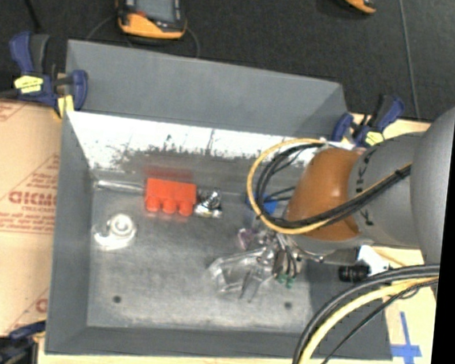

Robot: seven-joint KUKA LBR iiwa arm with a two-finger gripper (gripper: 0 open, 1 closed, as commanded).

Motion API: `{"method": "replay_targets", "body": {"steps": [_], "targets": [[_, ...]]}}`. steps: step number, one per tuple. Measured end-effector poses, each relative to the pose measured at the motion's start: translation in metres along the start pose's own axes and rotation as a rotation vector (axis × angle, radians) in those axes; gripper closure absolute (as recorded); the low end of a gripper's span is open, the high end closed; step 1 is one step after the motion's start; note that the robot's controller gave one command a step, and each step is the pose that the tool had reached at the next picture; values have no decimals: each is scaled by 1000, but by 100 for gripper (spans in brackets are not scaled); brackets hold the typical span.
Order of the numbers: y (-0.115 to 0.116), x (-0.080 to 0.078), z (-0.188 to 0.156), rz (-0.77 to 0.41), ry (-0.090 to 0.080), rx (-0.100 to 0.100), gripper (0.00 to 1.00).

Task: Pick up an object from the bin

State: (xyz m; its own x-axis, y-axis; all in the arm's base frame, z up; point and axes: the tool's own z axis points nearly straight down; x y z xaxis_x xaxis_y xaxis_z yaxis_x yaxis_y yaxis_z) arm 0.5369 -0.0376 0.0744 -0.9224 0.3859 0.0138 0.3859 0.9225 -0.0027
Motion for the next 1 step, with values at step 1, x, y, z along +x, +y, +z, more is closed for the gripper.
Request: {"method": "replay_targets", "body": {"steps": [1], "targets": [[5,-3,-3,-6,-19,-11,100]]}}
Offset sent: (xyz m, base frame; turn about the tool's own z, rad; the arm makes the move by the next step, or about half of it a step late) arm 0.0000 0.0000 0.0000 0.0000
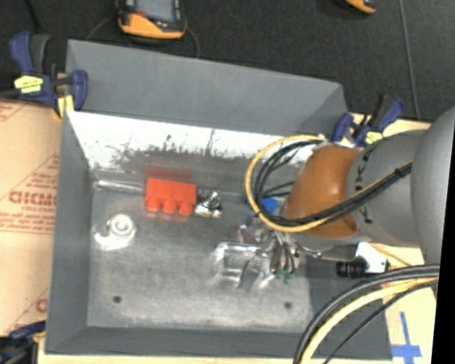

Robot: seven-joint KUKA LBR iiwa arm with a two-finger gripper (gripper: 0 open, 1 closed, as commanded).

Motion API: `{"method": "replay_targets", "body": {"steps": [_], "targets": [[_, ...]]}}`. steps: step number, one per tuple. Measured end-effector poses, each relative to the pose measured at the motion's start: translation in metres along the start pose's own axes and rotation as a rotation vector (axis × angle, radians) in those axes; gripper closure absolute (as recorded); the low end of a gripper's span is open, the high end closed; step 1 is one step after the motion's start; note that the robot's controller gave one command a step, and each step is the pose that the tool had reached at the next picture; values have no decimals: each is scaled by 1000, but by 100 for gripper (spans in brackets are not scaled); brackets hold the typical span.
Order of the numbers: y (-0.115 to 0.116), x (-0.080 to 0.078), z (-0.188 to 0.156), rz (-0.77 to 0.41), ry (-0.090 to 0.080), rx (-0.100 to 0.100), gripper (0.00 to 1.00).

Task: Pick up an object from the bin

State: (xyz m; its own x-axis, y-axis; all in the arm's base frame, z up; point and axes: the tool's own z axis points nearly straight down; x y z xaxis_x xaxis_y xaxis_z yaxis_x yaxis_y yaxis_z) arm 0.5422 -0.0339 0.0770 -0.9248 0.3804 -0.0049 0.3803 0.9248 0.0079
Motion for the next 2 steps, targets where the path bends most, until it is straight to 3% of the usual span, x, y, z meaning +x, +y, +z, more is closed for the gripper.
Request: {"method": "replay_targets", "body": {"steps": [1,2], "targets": [[7,10,-103,34,-2,6,100],[3,59,-172,11,1,6,100]]}}
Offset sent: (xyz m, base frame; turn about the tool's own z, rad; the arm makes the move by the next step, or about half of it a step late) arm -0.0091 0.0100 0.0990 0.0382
